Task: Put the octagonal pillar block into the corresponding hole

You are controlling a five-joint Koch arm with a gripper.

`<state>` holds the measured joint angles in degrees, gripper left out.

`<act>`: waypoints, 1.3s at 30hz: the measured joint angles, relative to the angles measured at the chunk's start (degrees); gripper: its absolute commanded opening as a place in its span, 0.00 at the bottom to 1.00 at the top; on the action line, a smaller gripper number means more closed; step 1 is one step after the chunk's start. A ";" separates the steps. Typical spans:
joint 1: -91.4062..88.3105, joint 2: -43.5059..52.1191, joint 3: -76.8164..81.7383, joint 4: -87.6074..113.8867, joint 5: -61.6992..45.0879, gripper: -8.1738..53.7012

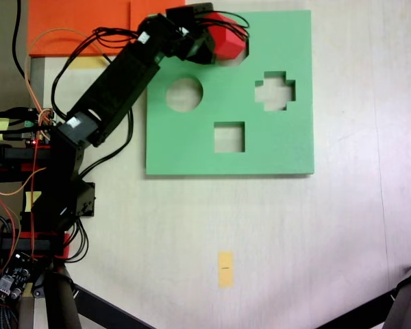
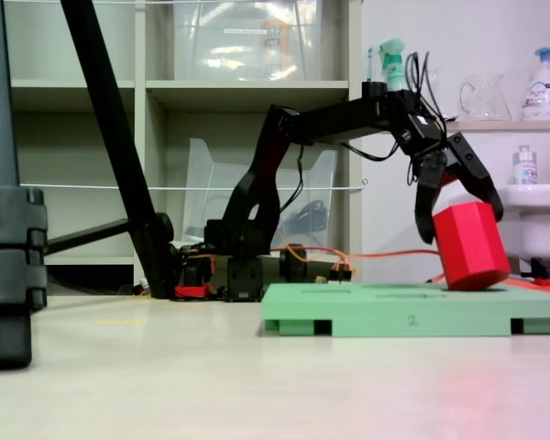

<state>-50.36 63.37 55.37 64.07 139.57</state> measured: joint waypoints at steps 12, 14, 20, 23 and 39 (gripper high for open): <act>0.88 -1.93 -1.67 2.11 -3.25 0.51; 0.88 -3.78 -2.20 1.93 -3.34 0.51; 0.88 -6.77 -4.57 2.20 -3.16 0.51; 0.79 -7.56 -5.36 2.29 -3.16 0.51; 2.02 -15.12 -13.97 2.55 -3.16 0.97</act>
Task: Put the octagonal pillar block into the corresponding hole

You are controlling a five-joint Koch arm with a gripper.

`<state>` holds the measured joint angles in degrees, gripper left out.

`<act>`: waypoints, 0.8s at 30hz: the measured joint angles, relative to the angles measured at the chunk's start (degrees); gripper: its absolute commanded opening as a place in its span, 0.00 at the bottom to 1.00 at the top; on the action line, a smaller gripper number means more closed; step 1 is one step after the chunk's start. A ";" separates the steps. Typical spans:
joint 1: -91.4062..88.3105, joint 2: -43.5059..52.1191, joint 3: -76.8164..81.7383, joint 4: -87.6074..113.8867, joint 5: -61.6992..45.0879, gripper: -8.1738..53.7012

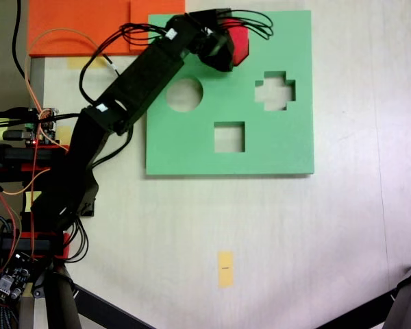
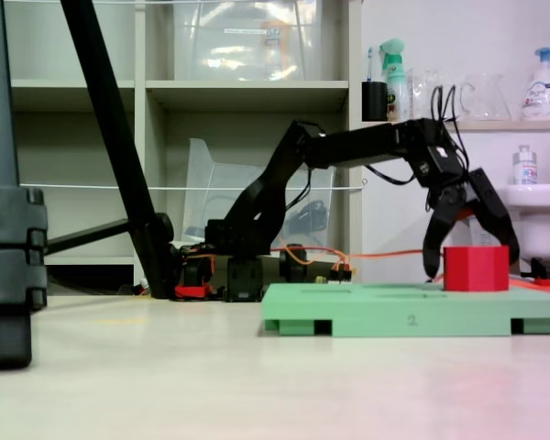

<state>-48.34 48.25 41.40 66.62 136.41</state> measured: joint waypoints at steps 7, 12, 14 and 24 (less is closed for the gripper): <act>0.00 6.77 0.09 4.66 -1.23 0.97; 0.53 19.60 0.09 10.90 -13.80 0.97; 1.85 24.43 0.09 13.10 -21.45 0.97; 27.77 42.63 0.79 24.08 -62.84 0.89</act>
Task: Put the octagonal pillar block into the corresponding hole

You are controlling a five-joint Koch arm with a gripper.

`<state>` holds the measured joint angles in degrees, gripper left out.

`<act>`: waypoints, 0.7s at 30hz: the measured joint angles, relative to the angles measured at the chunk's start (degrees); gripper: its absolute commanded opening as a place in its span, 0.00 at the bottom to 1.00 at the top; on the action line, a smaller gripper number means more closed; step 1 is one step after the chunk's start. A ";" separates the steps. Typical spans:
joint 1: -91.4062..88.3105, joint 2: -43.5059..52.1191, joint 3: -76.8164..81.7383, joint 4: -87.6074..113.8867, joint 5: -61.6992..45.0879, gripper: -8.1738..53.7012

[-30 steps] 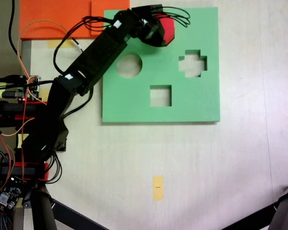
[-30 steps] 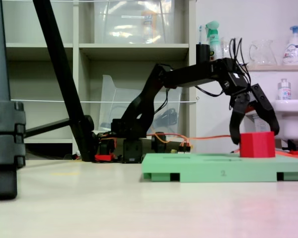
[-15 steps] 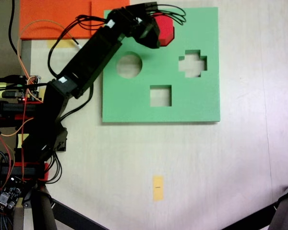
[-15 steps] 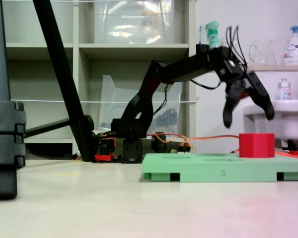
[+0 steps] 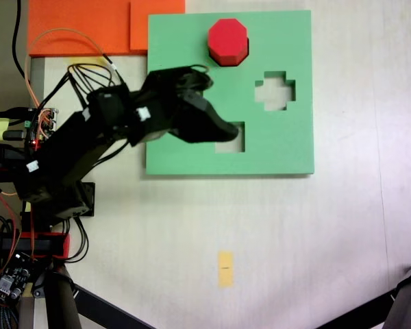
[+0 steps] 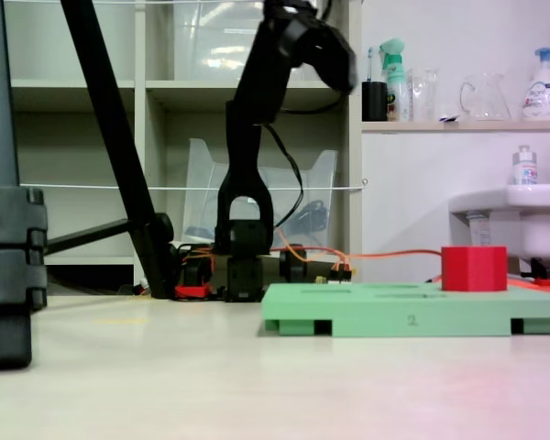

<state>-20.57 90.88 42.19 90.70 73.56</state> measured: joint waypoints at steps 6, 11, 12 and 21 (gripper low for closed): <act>18.46 19.60 36.65 -13.36 -28.39 0.75; 32.52 36.39 89.56 -75.94 -40.69 0.66; 34.54 36.91 98.35 -89.74 -43.24 0.66; 32.52 37.71 132.63 -112.06 -66.09 0.68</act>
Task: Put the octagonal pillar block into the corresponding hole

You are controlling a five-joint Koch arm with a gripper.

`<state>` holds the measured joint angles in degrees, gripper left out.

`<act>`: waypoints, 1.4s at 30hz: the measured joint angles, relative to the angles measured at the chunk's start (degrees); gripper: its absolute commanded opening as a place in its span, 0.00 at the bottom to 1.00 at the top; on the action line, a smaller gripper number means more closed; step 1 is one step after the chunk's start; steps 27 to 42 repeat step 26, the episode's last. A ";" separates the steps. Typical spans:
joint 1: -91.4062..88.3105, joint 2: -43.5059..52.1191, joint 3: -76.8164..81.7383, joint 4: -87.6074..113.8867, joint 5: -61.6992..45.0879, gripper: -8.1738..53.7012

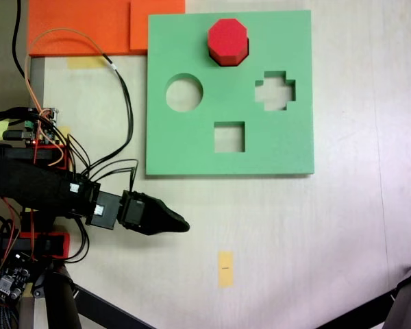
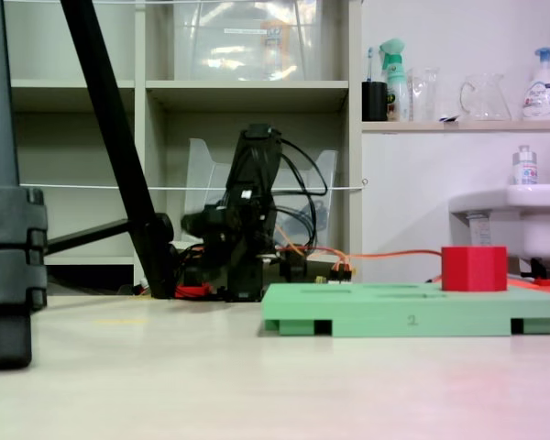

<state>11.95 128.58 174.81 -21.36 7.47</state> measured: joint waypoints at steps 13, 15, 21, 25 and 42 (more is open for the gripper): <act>-1.67 0.00 0.88 19.34 -6.15 0.69; -1.67 0.00 0.88 19.34 -6.15 0.69; -0.97 0.00 0.88 19.34 -6.06 0.69; -0.97 0.00 0.88 19.34 -6.15 0.69; -0.97 0.00 0.88 19.34 -6.15 0.69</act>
